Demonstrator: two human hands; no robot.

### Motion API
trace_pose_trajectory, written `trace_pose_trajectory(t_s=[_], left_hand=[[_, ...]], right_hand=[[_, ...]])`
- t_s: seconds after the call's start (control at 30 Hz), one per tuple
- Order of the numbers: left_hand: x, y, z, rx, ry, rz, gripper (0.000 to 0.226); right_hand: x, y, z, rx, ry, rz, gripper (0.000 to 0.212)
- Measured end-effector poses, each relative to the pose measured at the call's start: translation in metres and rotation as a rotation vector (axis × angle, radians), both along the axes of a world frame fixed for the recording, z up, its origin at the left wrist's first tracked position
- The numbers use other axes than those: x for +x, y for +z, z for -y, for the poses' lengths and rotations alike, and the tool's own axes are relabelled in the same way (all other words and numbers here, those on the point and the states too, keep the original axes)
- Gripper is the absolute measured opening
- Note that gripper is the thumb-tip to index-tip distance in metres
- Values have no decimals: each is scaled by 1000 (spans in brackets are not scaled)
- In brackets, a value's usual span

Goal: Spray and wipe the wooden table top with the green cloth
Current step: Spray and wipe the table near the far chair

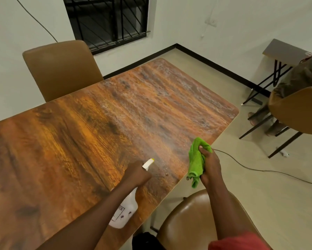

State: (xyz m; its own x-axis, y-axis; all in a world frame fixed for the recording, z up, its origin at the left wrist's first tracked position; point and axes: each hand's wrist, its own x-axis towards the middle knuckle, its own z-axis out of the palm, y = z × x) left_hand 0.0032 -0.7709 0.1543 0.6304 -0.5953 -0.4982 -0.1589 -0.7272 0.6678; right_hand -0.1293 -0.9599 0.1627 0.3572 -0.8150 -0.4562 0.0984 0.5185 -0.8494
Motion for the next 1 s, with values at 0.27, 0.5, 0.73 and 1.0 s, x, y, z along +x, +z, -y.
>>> trace_pose_trajectory(t_s=[0.27,0.5,0.73,1.0], left_hand=[[38,6,-8,-7,249,14,30],[64,13,-13,-47,373,58,40],[96,28,-1,-70,491,94,7],[102,26,1,-85,434,52,25]], right_hand=[[31,-5,2,-65,111,-40,26],[38,-21,-12,-37,190,-126,25],[41,-32,-9,-87,246,-156,25],[17,-63,-1,-673,445,-459,36]])
